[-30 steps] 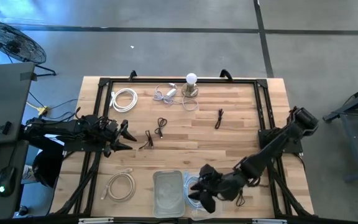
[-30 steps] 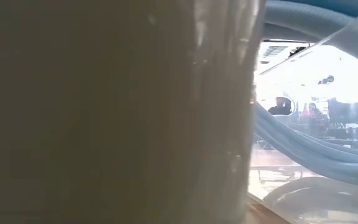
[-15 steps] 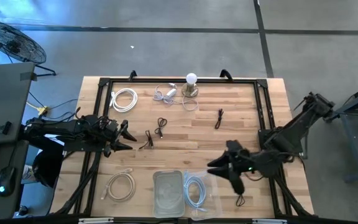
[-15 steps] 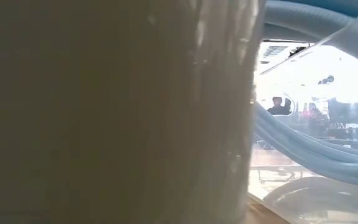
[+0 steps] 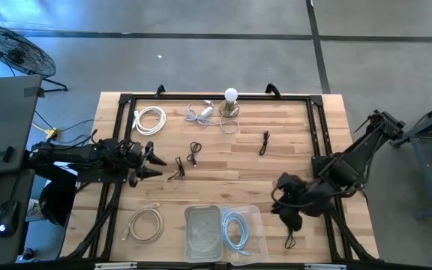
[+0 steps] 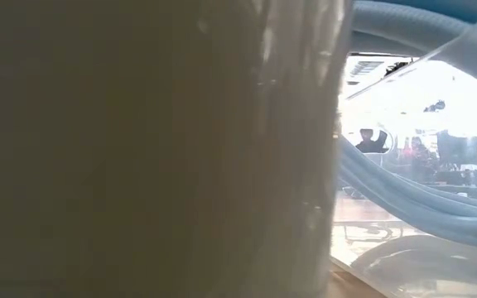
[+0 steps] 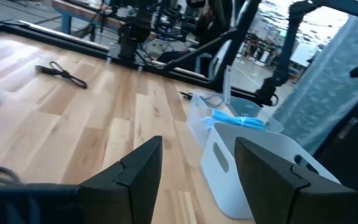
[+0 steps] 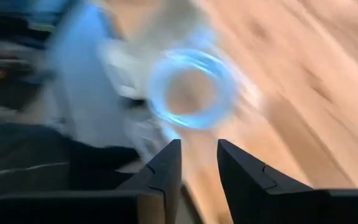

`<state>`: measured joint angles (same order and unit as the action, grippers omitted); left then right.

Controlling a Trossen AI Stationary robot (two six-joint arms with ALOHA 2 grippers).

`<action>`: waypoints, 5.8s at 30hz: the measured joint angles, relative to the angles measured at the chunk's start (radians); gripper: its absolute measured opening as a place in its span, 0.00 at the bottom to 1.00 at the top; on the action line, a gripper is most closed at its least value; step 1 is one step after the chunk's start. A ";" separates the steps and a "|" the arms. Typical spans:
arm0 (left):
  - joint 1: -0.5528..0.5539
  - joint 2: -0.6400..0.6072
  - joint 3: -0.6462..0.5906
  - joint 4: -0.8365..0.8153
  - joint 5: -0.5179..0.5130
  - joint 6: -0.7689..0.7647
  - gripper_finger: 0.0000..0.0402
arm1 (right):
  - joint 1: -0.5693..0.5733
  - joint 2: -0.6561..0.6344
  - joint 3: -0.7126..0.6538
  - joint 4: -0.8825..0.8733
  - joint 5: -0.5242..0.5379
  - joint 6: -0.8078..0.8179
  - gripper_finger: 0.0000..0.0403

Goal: Pick & Place USB Port
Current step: Put the black charger cable into the gray bin

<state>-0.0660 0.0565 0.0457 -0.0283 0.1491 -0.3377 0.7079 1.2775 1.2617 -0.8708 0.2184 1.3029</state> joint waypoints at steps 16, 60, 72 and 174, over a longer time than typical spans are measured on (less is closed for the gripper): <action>0.000 0.000 0.000 -0.018 -0.093 -0.001 0.49 | 0.016 0.058 -0.001 -0.205 -0.070 0.137 0.47; 0.000 0.000 0.001 -0.030 -0.087 0.044 0.49 | 0.049 0.340 -0.188 -0.058 -0.337 0.419 0.46; 0.000 0.000 0.001 -0.027 -0.072 0.026 0.49 | 0.052 0.339 -0.378 0.174 -0.385 0.455 0.46; 0.000 1.171 0.728 0.587 0.235 0.089 0.49 | -0.461 0.326 0.392 0.487 -0.124 -1.285 0.08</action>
<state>-0.0658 1.2279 0.7738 0.5583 0.3837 -0.2485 0.2472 1.6039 1.6539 -0.3836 0.0949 0.0177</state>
